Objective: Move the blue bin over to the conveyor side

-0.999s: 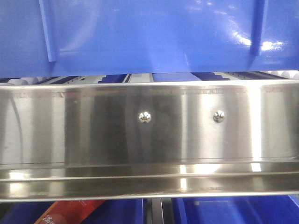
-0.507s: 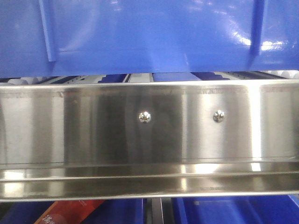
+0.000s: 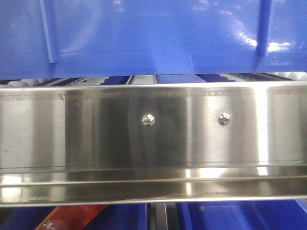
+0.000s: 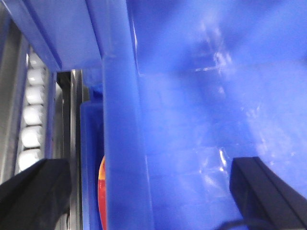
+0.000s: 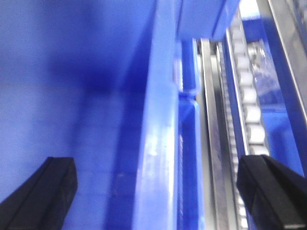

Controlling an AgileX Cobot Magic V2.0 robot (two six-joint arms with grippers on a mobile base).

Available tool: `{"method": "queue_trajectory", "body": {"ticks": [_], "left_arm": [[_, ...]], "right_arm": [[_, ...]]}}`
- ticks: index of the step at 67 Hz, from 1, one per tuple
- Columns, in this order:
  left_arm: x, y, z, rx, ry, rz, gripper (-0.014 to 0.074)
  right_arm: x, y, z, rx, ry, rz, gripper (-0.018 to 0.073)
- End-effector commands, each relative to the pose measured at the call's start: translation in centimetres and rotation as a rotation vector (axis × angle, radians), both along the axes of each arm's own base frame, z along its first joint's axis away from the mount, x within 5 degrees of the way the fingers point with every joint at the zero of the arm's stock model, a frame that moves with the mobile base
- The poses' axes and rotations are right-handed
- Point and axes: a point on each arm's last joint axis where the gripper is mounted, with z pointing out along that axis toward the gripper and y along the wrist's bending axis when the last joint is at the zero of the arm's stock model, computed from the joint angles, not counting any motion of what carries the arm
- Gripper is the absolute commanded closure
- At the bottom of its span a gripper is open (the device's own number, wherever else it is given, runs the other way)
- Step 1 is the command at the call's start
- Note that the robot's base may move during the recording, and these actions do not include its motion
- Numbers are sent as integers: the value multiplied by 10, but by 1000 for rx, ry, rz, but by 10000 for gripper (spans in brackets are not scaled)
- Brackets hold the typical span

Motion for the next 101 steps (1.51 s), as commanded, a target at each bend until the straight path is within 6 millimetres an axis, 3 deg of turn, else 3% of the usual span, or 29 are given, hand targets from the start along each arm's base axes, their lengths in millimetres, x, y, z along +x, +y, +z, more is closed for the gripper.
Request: {"method": "queue_trajectory", "body": {"ticks": [1, 9, 54, 83, 101], "left_arm": [[4, -2, -2, -6, 0, 2, 25], [6, -3, -4, -5, 8, 2, 25], [14, -5, -4, -29, -63, 8, 25], [27, 11, -16, -19, -14, 25, 25], [36, 7, -25, -57, 8, -11, 25]], "right_arm": [[3, -2, -10, -24, 21, 7, 0], [3, -1, -18, -29, 51, 8, 0], [10, 2, -24, 3, 69, 11, 0], [15, 4, -31, 0, 97, 11, 0], [17, 4, -29, 5, 71, 11, 0]]}}
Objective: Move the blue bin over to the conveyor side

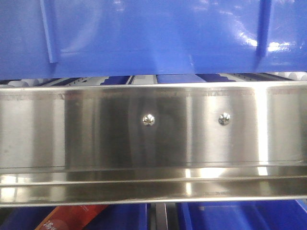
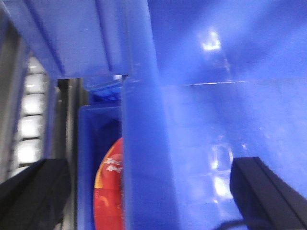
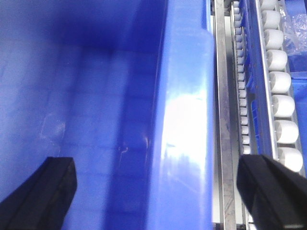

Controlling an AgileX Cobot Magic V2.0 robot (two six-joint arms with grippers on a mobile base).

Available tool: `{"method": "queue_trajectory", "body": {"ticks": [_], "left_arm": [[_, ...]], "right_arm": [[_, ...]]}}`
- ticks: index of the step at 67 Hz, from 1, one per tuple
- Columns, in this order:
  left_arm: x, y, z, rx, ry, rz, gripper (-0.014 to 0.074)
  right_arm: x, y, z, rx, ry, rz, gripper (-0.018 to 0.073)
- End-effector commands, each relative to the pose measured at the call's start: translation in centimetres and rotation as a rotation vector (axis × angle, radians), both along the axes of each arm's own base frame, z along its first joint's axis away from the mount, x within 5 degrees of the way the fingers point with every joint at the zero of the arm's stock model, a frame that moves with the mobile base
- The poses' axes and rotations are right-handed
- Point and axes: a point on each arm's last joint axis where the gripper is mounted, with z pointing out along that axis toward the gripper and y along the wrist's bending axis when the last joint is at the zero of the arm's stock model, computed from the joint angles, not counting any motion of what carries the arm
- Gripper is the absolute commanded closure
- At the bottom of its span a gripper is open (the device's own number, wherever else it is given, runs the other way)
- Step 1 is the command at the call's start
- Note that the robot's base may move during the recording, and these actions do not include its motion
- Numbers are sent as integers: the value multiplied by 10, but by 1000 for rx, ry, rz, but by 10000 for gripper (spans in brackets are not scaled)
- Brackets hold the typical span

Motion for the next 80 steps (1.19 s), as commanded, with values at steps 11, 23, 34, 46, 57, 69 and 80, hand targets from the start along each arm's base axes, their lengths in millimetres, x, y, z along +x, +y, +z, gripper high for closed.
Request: {"method": "queue_trajectory", "body": {"ticks": [11, 23, 34, 46, 57, 69, 80], "left_arm": [[9, -2, -8, -13, 15, -10, 25], [11, -2, -7, -16, -9, -10, 25], [12, -2, -7, -17, -14, -11, 25], [14, -2, -8, -17, -19, -11, 25], [16, -3, -11, -16, -10, -10, 25], [16, -3, -11, -17, -14, -11, 25], [20, -3, -16, -15, 1, -10, 25]], "right_arm": [[5, -1, 6, 24, -85, -25, 0], [6, -1, 7, 33, -99, -32, 0], [7, -1, 8, 57, -110, -60, 0], [7, -1, 8, 57, -110, -60, 0], [7, -1, 8, 57, -110, -60, 0], [7, -1, 8, 57, -110, -60, 0], [7, -1, 8, 57, -110, -60, 0]]}}
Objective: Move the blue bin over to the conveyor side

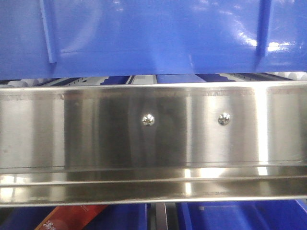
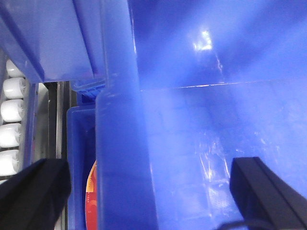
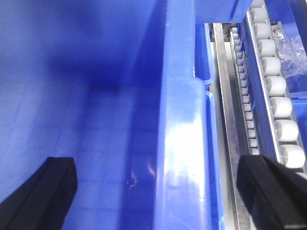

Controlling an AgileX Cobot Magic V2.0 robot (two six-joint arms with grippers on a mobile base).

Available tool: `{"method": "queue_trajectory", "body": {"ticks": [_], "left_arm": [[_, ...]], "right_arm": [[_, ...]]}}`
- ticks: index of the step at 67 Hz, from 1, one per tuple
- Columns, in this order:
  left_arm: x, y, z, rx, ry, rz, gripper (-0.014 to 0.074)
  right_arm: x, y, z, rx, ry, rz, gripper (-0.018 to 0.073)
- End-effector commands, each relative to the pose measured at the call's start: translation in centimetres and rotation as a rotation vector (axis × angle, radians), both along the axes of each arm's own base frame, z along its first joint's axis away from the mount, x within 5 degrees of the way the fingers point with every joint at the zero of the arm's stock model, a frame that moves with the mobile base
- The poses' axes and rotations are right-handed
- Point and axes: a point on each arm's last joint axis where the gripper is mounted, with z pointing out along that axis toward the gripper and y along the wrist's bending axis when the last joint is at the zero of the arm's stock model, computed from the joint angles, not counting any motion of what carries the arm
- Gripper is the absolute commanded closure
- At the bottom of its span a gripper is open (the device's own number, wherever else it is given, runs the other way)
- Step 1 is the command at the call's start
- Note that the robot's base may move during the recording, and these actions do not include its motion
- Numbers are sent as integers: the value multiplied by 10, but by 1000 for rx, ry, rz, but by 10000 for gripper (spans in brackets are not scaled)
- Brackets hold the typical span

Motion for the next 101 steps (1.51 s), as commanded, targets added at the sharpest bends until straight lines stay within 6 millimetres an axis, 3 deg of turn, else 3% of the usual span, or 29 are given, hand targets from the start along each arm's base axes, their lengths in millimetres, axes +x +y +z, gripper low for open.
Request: {"method": "queue_trajectory", "body": {"ticks": [1, 23, 28, 34, 37, 47, 53, 59, 101], "left_arm": [[3, 0, -2, -6, -5, 1, 25], [5, 0, -8, -1, 35, 1, 25], [5, 0, -8, -1, 35, 1, 26], [5, 0, -8, -2, 31, 1, 55], [5, 0, -6, -2, 27, 1, 99], [5, 0, 0, -5, 3, 1, 406], [5, 0, 0, -5, 3, 1, 643], [4, 0, 0, -4, 12, 1, 580], [3, 0, -1, -2, 27, 1, 585]], "right_arm": [[1, -2, 2, 1, -25, -8, 0], [4, -1, -4, -6, 10, -8, 1], [4, -1, -4, -7, 15, -7, 43], [3, -1, -5, -9, 25, -7, 189], [2, -1, -5, -9, 30, -7, 314], [2, -2, -6, -12, 43, -7, 667], [1, -2, -6, -13, 48, -7, 628], [1, -2, -7, -14, 52, -7, 630], [1, -2, -7, -14, 52, -7, 630]]}}
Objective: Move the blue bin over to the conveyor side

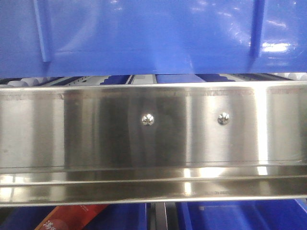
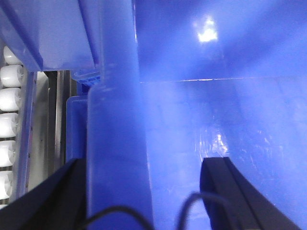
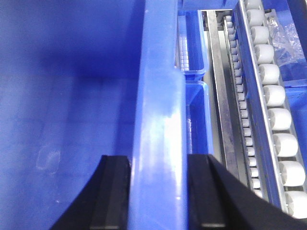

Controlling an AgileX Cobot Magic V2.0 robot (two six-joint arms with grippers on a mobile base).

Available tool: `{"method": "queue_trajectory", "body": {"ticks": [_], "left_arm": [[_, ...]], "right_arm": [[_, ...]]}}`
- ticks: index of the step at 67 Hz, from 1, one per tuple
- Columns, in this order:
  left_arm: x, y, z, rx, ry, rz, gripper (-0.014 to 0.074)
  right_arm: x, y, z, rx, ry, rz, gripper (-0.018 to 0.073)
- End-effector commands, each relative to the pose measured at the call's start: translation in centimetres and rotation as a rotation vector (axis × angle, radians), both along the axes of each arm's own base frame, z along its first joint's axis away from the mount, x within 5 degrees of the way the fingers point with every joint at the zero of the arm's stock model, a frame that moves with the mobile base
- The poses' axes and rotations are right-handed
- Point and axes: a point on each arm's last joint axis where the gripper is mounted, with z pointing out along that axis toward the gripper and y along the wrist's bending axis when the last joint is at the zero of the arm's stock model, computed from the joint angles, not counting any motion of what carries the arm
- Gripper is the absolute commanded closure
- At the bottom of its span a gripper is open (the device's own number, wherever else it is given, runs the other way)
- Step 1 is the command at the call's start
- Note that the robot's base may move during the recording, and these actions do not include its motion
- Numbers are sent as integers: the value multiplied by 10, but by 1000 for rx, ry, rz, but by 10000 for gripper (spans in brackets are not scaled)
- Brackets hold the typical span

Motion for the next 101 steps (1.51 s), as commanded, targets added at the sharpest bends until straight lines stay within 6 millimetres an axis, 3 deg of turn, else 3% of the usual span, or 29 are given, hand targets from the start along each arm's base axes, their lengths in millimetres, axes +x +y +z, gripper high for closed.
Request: {"method": "queue_trajectory", "body": {"ticks": [1, 17, 39, 56, 87, 101], "left_arm": [[-2, 2, 5, 12, -13, -13, 585], [-12, 3, 20, 5, -74, -13, 585], [-46, 8, 65, -6, -273, -8, 585], [-67, 11, 85, -9, -356, -7, 585], [-83, 14, 98, 9, -431, -18, 585], [-94, 14, 93, 1, -505, -20, 585]], "right_arm": [[-1, 0, -1, 0, 13, 4, 630], [-7, -1, 7, 5, -16, 4, 629], [-39, -7, 51, 45, -232, 3, 629], [-68, -12, 80, 71, -378, 3, 629], [-96, -17, 100, 87, -463, 2, 629], [-99, -18, 96, 72, -476, 15, 629]]}}
